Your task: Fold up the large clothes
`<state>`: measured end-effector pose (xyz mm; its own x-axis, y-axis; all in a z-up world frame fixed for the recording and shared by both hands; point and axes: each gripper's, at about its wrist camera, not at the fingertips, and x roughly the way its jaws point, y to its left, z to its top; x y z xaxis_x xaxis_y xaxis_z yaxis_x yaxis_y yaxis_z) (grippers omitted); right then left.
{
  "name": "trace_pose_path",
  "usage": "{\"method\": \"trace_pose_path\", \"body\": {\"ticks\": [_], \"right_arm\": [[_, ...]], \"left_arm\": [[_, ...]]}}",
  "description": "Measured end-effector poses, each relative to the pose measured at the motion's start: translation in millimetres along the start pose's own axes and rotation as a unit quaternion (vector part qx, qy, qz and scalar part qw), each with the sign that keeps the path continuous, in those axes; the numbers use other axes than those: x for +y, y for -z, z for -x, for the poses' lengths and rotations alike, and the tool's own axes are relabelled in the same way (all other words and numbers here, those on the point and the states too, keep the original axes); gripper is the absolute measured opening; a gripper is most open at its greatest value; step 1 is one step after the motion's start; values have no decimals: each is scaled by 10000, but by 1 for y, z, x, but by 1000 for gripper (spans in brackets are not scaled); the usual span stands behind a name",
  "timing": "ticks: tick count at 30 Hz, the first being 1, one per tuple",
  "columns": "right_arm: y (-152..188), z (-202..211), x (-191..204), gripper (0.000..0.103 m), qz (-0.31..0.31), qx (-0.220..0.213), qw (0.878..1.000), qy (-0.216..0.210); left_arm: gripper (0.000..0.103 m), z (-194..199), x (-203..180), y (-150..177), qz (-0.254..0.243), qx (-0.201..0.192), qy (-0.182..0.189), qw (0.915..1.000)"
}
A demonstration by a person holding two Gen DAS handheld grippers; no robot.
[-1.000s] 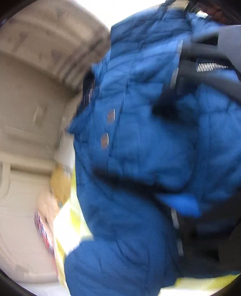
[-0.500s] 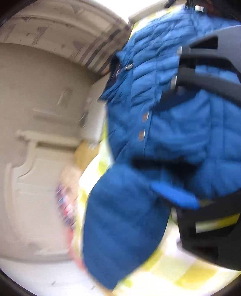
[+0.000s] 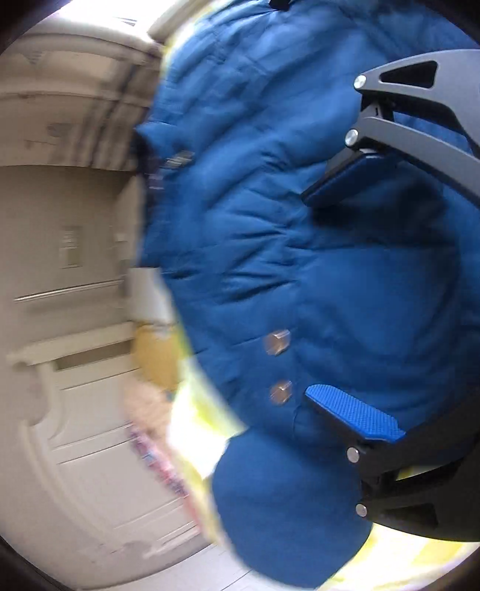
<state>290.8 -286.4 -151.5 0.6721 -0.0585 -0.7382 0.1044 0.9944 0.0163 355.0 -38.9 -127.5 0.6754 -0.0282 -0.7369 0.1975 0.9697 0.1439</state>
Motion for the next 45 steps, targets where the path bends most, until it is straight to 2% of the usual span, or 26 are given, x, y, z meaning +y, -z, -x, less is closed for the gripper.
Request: {"method": "trace_pose_path", "body": {"ticks": [2, 4, 6, 10, 11, 12, 14, 16, 18, 20, 23, 24, 26, 29, 32, 33, 35, 36, 39, 41, 42, 44, 45], "right_arm": [[-1, -3, 6, 62, 201, 122, 9997, 45], [-7, 1, 3, 61, 142, 110, 9998, -104], [-18, 5, -2, 60, -19, -207, 9995, -230], [-53, -2, 10, 53, 139, -556, 9983, -46], [-60, -9, 13, 48, 197, -499, 9986, -41], [-66, -27, 20, 44, 307, -222, 9992, 90], [-69, -64, 26, 44, 368, 370, 9985, 177], [-73, -64, 25, 44, 336, 451, 9982, 185], [-81, -56, 19, 43, 145, 441, 9989, -2], [-91, -44, 13, 43, 43, 71, 10000, -40], [-105, -45, 12, 43, -68, -235, 9993, 267], [-109, -57, 14, 43, 38, -170, 9990, 410], [-109, -91, 15, 44, 168, 394, 9977, 523], [-118, -94, 16, 42, 48, 467, 9973, 571], [-122, -69, 16, 42, -307, -268, 9987, 305], [-121, -72, 19, 42, -225, -248, 9987, 391], [-113, -94, 28, 45, 89, 258, 9991, 334], [-108, -103, 33, 45, 315, 326, 9983, 372], [-110, -87, 34, 45, 108, 342, 9980, 520], [-105, -66, 46, 45, 26, 91, 9994, 341], [-99, -55, 60, 51, 234, -59, 9996, 149], [-87, -52, 87, 66, 826, 11, 9966, 43], [-75, -61, 104, 66, 1277, 201, 9914, 202]], "left_arm": [[100, 3, 10, 0, 201, -25, 255, 9995], [100, 3, 19, 3, 375, -23, 443, 9983], [100, 1, 23, 4, 408, -8, 485, 9980], [100, 0, 20, 5, 403, -36, 503, 9979], [100, 1, 20, 7, 443, -59, 558, 9974], [100, 1, 20, 4, 492, -69, 617, 9969], [100, -1, 26, 3, 621, -100, 769, 9951], [100, -1, 28, 3, 691, -111, 838, 9940], [100, -1, 28, 2, 704, -111, 854, 9938], [101, -3, 25, 2, 648, -58, 783, 9948], [101, -4, 20, 1, 509, -5, 626, 9967], [101, -4, 19, 1, 503, 0, 619, 9968], [101, -4, 22, 1, 547, -15, 683, 9962], [101, -3, 24, 1, 593, -23, 736, 9955], [101, -4, 21, 1, 555, 0, 690, 9961], [101, -5, 21, 1, 541, 6, 679, 9962], [101, -5, 20, 1, 539, 2, 683, 9962], [101, -5, 21, 1, 553, 1, 700, 9960], [101, -4, 23, 0, 595, -18, 750, 9954], [101, -5, 22, 0, 596, -7, 740, 9955], [101, -5, 21, 0, 586, -6, 725, 9956], [101, -6, 20, 0, 567, -1, 702, 9959], [101, -6, 21, 0, 571, 2, 709, 9958]]}}
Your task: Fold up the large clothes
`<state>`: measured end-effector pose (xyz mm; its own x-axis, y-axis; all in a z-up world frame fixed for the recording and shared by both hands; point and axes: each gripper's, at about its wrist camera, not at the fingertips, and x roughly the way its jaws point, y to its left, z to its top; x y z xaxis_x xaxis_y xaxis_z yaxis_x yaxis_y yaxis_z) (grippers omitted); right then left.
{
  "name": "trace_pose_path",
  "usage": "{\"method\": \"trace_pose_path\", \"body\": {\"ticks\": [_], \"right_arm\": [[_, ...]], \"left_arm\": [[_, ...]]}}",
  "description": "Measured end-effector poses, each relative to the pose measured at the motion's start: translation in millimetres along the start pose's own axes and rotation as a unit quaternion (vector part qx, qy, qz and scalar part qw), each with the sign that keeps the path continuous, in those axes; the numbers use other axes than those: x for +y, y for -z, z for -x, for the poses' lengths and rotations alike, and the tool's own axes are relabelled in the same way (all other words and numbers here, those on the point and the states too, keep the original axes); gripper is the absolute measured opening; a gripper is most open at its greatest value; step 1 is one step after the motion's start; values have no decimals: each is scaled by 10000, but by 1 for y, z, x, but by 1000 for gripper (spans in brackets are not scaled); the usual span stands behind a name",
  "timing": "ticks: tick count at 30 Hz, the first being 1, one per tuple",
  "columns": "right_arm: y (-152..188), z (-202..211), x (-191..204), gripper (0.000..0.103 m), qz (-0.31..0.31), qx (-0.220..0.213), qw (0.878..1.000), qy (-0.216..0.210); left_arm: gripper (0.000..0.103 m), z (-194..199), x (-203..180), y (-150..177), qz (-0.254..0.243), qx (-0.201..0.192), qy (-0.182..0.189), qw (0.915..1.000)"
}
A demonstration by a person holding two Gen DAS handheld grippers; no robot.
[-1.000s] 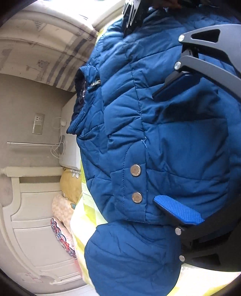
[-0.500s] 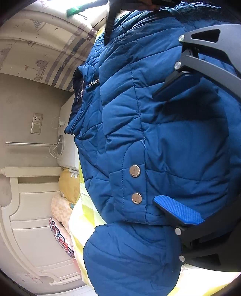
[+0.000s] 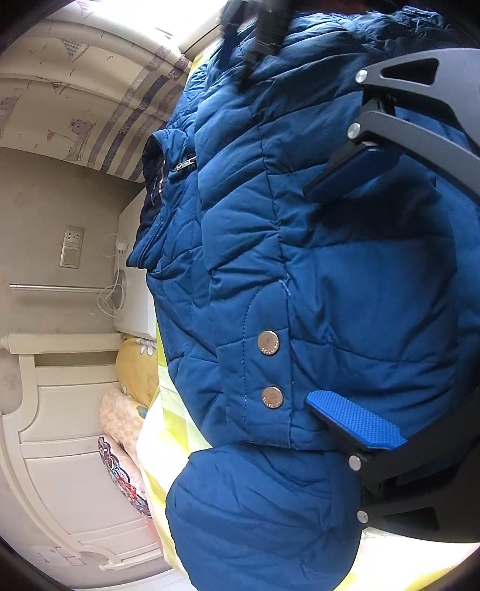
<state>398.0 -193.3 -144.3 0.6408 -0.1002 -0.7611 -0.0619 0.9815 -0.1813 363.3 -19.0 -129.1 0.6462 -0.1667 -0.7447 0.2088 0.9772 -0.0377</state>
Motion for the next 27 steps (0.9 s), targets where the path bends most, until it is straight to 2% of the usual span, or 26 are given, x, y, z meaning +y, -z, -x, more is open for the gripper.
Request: {"method": "trace_pose_path", "body": {"ticks": [1, 2, 5, 6, 7, 8, 9, 12, 15, 17, 18, 20, 21, 22, 23, 25, 27], "right_arm": [[5, -5, 8, 66, 192, 31, 9996, 193], [7, -6, 7, 66, 142, -37, 9997, 188], [7, 3, -12, 66, -540, 151, 9983, -127], [11, 18, -15, 66, -705, 4, 9973, -181], [16, 32, -14, 66, -687, -174, 9971, -274], [22, 42, -9, 72, -603, -266, 9973, -319], [29, 50, -3, 82, -409, -273, 9984, -265], [51, 45, 8, 86, 30, -102, 9999, 131], [67, 29, -2, 88, -424, -61, 9988, -228], [65, 26, -5, 88, -485, -54, 9985, -253], [65, 27, -2, 89, -442, -64, 9988, -193], [65, 29, 2, 90, -365, -97, 9993, -82], [66, 30, 3, 90, -358, -106, 9993, -65], [65, 30, 3, 90, -362, -103, 9993, -72], [65, 30, 2, 90, -381, -92, 9992, -98], [66, 32, 3, 90, -416, -85, 9990, -133], [67, 31, 2, 90, -441, -82, 9989, -156]], "left_arm": [[101, 0, 0, 0, 7, -4, 11, 10000], [101, 1, 0, 0, 11, -11, 16, 10000], [101, 1, 1, 0, 61, -30, 74, 9999], [101, 1, 2, 0, 76, -34, 89, 9999], [101, 1, 3, 0, 91, -46, 109, 9999], [101, 2, 3, 0, 103, -54, 121, 9999], [101, 2, 3, 0, 114, -62, 135, 9998], [101, 6, 7, 1, 218, -161, 236, 9994], [100, 18, 28, 1, 769, -427, 560, 9946], [100, 32, 58, -2, 1464, -634, 821, 9838], [100, 41, 77, -3, 1837, -791, 859, 9760], [100, 66, 130, -2, 2751, -1229, 756, 9505], [100, 75, 158, 2, 3214, -1412, 691, 9338], [100, 85, 198, 11, 3883, -1577, 600, 9059], [100, 88, 218, 16, 4190, -1596, 569, 8920], [100, 92, 275, 32, 4899, -1528, 474, 8570], [100, 98, 313, 43, 5180, -1627, 310, 8392]]}}
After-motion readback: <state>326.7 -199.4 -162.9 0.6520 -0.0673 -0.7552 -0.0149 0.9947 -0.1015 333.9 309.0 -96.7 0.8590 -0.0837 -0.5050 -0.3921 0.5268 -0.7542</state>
